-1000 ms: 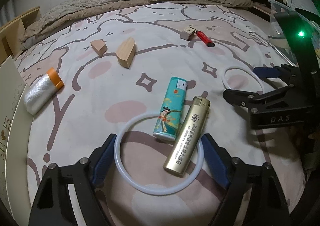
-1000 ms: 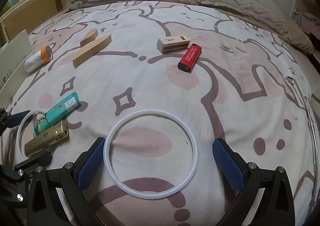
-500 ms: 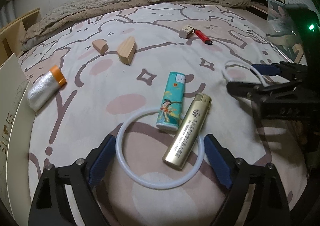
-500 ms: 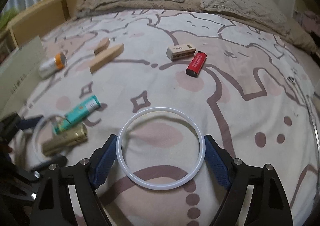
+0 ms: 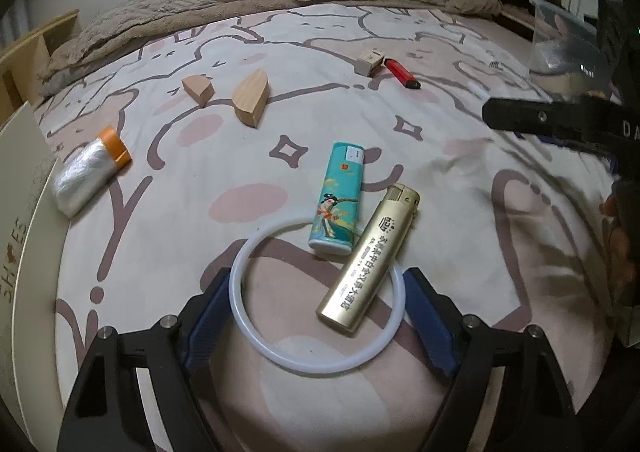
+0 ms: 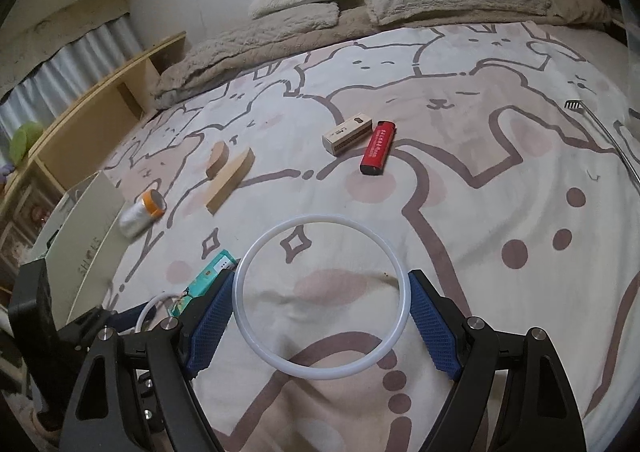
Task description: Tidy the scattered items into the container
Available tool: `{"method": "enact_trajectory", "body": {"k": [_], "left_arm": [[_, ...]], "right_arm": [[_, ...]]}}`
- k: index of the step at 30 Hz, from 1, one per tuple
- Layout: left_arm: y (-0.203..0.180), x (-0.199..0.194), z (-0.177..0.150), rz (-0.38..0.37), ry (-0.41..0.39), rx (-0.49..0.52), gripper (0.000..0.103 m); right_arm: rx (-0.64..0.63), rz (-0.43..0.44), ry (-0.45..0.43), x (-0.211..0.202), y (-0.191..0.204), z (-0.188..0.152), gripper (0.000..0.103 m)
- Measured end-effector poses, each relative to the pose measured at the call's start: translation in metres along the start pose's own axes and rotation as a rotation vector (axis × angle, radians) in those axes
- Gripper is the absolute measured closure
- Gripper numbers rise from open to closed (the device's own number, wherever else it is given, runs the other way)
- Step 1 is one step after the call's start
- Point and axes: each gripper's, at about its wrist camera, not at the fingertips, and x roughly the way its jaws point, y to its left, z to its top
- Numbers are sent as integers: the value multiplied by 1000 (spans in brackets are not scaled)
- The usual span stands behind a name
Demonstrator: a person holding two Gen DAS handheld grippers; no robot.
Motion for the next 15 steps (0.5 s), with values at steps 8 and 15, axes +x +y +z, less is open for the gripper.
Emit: {"method": "enact_trajectory", "body": {"k": [8, 15], "left_arm": [[8, -20, 9, -60, -94, -77, 69], [14, -26, 12, -53, -113, -97, 88]], "right_arm": [[3, 35, -30, -9, 2, 3, 18], [15, 56, -43, -14, 2, 5, 18]]}}
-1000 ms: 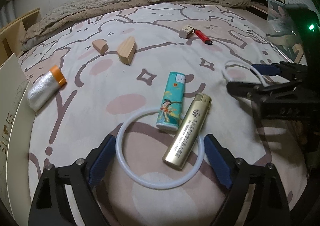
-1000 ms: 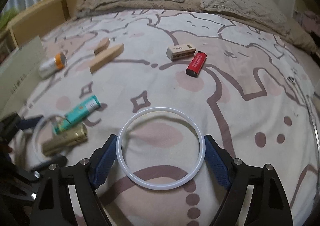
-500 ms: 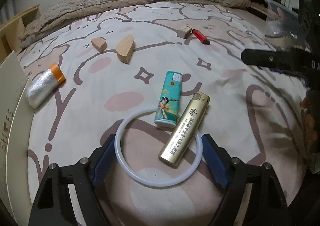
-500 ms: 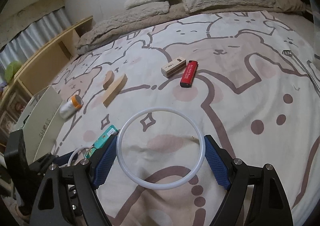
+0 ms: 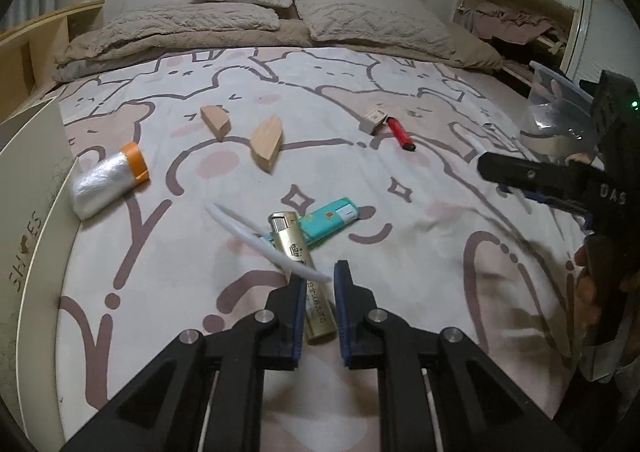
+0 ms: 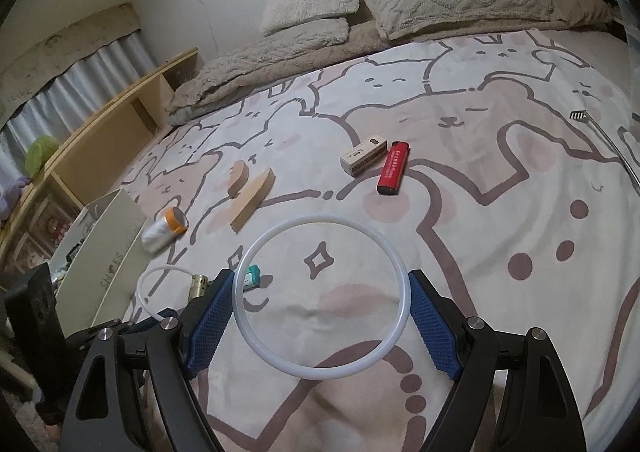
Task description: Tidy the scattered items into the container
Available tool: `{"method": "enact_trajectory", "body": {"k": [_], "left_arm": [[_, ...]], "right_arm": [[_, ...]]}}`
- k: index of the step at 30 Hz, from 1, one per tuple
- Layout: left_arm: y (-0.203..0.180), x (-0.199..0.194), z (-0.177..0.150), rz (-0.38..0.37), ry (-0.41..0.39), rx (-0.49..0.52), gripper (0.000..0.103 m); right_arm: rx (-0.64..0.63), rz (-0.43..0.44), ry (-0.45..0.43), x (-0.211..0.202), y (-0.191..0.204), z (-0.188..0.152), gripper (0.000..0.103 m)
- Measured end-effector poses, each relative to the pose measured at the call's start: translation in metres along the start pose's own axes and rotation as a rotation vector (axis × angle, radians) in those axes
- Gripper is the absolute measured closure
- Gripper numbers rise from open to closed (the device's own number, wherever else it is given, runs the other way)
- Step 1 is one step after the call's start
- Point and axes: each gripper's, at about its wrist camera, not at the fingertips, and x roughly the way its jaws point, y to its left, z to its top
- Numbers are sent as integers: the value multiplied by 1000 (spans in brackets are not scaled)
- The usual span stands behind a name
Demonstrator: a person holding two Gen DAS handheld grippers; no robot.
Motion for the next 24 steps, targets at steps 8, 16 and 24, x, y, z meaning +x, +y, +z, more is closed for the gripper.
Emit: {"method": "enact_trajectory", "body": {"k": [8, 16, 24], "left_arm": [[4, 9, -6, 79, 42, 14, 1], [7, 11, -11, 249, 48, 138, 0], [-8, 32, 3, 239, 74, 275, 0]], "right_arm": [[3, 5, 17, 3, -2, -1, 18], [1, 21, 22, 3, 1, -1, 18], [1, 44, 34, 5, 4, -1, 18]]}}
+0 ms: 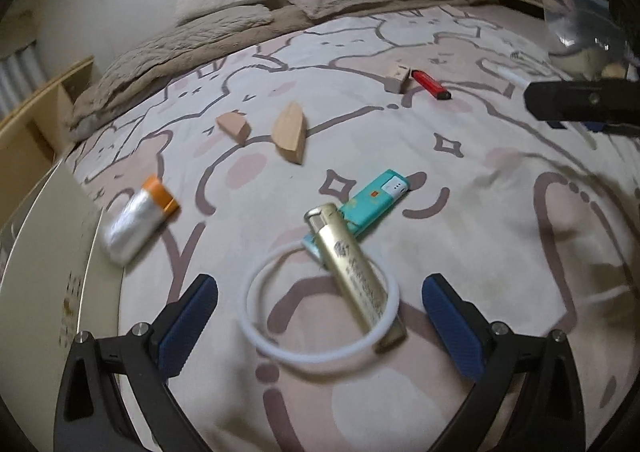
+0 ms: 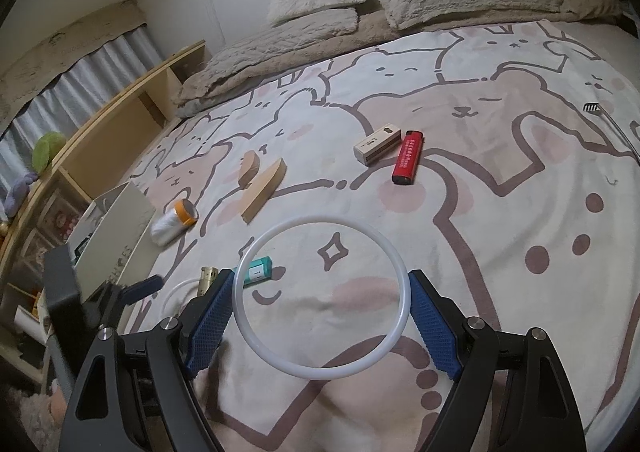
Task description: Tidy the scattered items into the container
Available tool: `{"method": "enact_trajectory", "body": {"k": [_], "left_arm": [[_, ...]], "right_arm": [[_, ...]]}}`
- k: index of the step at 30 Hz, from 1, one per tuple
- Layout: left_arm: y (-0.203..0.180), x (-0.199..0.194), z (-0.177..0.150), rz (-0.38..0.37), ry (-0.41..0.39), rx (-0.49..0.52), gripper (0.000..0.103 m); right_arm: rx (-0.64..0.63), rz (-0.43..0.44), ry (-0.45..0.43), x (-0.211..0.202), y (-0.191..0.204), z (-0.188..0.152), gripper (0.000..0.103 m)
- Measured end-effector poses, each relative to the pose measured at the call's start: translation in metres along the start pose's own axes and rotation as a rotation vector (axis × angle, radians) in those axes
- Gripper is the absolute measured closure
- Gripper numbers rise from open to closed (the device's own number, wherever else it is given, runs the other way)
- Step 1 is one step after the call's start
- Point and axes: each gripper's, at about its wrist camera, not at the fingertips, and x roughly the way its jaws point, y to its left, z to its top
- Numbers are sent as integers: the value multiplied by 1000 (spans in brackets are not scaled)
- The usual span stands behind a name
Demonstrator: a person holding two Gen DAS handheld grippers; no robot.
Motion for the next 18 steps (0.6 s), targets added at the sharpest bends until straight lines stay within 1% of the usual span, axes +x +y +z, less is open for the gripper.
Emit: {"method": "enact_trajectory", "body": {"k": [2, 5, 8, 9, 10, 11, 15, 18], "left_arm": [[1, 10, 4, 1, 23, 5, 0], [7, 20, 8, -49, 48, -31, 0], [13, 21, 6, -100, 54, -62, 2], [13, 21, 5, -111, 55, -64, 10], [13, 20, 5, -133, 56, -71, 15], [13, 18, 5, -146, 56, -81, 19], [10, 13, 5, -132, 44, -77, 19], [11, 9, 5, -140, 27, -90, 19]], "right_arm": [[2, 6, 2, 0, 0, 0, 18], [3, 13, 6, 0, 1, 0, 18], [3, 18, 10, 1, 1, 0, 18], [4, 20, 10, 1, 1, 1, 18], [4, 22, 11, 1, 1, 1, 18], [4, 22, 11, 1, 2, 1, 18], [6, 23, 8, -1, 1, 0, 18], [13, 24, 5, -2, 0, 0, 18]]}}
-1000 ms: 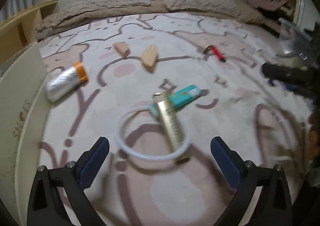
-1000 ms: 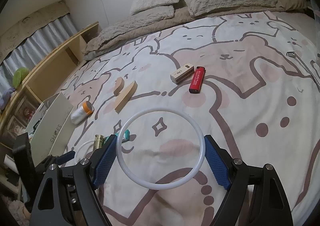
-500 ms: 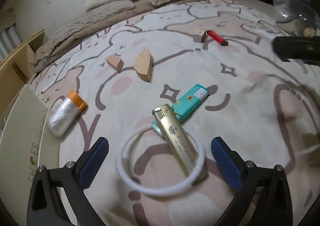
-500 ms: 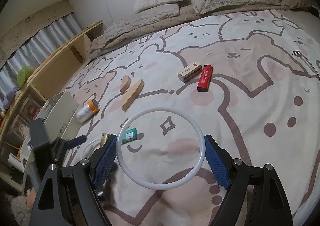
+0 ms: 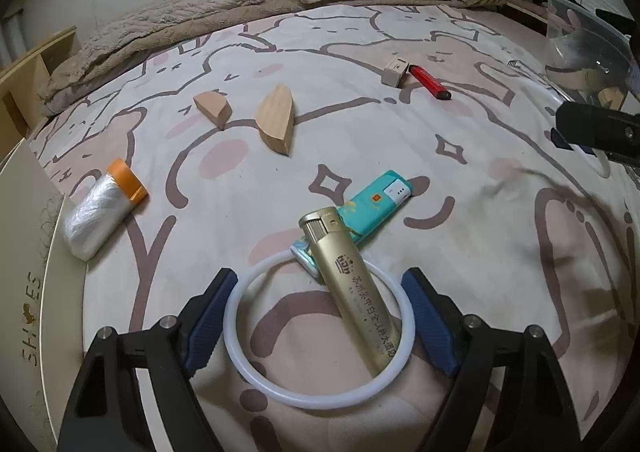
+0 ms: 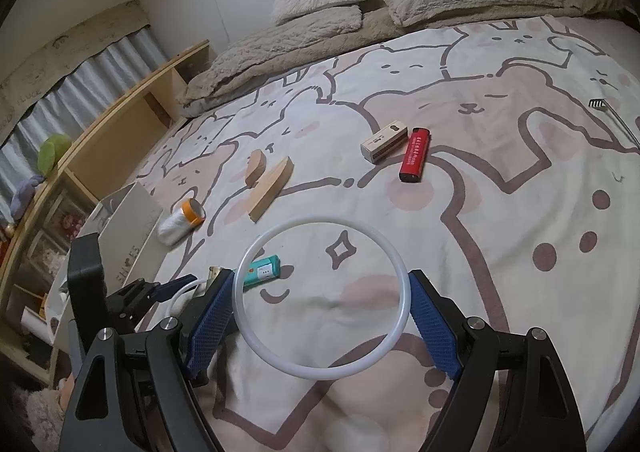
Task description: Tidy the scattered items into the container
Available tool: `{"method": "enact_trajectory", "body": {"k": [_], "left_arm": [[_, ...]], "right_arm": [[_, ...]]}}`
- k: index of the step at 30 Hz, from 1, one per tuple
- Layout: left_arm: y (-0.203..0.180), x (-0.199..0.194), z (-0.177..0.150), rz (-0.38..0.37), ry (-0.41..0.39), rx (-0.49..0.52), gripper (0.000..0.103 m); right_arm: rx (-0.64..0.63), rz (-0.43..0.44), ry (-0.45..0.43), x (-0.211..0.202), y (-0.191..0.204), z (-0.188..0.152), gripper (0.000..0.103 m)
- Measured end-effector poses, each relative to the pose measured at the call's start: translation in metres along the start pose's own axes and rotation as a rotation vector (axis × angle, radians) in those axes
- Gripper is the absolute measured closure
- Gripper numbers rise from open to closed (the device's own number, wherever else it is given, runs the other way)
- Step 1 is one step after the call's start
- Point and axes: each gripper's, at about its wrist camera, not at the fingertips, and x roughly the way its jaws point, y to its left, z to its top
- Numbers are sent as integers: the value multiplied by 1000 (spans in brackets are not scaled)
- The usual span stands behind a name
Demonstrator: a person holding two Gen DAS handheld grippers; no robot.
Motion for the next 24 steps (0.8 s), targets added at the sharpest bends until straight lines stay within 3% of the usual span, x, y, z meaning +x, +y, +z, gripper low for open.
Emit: {"method": "enact_trajectory", "body": {"k": [10, 24], "left_arm": [[7, -37, 0, -135, -132, -106, 19], [3, -93, 2, -214, -359, -112, 19]], "right_arm": [[11, 16, -9, -3, -1, 2, 18], [28, 18, -28, -8, -3, 4, 18]]}}
